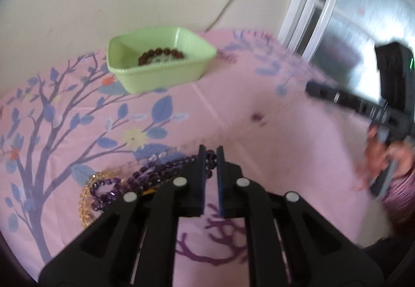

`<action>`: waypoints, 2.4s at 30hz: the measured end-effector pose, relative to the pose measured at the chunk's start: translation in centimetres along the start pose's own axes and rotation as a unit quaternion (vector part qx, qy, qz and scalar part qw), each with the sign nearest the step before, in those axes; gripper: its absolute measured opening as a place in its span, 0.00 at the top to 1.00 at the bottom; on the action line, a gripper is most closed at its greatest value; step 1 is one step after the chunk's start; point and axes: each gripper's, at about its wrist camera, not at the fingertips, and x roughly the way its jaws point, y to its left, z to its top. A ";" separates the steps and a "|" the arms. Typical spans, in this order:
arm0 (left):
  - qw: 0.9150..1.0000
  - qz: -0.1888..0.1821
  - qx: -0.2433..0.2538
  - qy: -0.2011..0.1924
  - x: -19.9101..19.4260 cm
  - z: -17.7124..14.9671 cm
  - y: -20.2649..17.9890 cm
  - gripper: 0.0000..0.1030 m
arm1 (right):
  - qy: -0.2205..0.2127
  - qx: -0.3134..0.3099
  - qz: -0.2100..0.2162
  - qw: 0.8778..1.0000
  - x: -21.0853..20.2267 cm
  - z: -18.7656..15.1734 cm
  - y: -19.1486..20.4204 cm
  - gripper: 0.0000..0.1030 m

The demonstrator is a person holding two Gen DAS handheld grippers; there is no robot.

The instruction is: Organize jewelry

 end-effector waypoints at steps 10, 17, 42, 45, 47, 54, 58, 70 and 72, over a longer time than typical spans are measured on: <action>0.994 -0.078 -0.055 -0.057 -5.3 -0.4 -0.5 0.93 | 0.014 -0.030 0.076 0.997 -1.1 -0.7 4.6 1.00; 0.997 -0.028 -0.066 -0.001 -2.1 -4.9 0.3 0.93 | 0.105 -0.022 0.098 0.989 3.9 -4.4 4.9 1.00; 0.997 0.075 -0.018 0.031 -0.3 -6.8 -0.3 0.77 | 0.124 -0.097 0.069 0.985 3.9 -6.2 6.2 1.00; 0.997 0.063 -0.021 0.033 -0.1 -6.7 -0.1 0.93 | 0.091 -0.070 0.079 0.990 1.6 -4.5 5.4 1.00; 0.998 0.047 -0.034 0.027 -0.4 -6.3 0.2 0.93 | 0.066 -0.061 0.084 0.992 0.1 -3.1 5.1 1.00; 0.999 0.012 -0.045 -0.013 -3.4 -2.0 0.3 0.93 | 0.011 -0.072 0.108 0.992 -2.9 3.3 6.3 1.00; 0.998 0.007 -0.038 -0.046 -5.7 3.2 0.5 0.93 | -0.014 -0.094 0.103 0.990 -2.9 8.6 7.8 1.00; 0.994 0.036 -0.070 -0.076 -3.3 16.5 4.6 0.93 | -0.030 -0.082 0.071 0.994 2.8 20.0 7.9 1.00; 0.994 0.047 -0.073 -0.068 -1.6 17.6 5.2 0.93 | -0.024 -0.080 0.062 0.995 4.6 20.9 7.5 1.00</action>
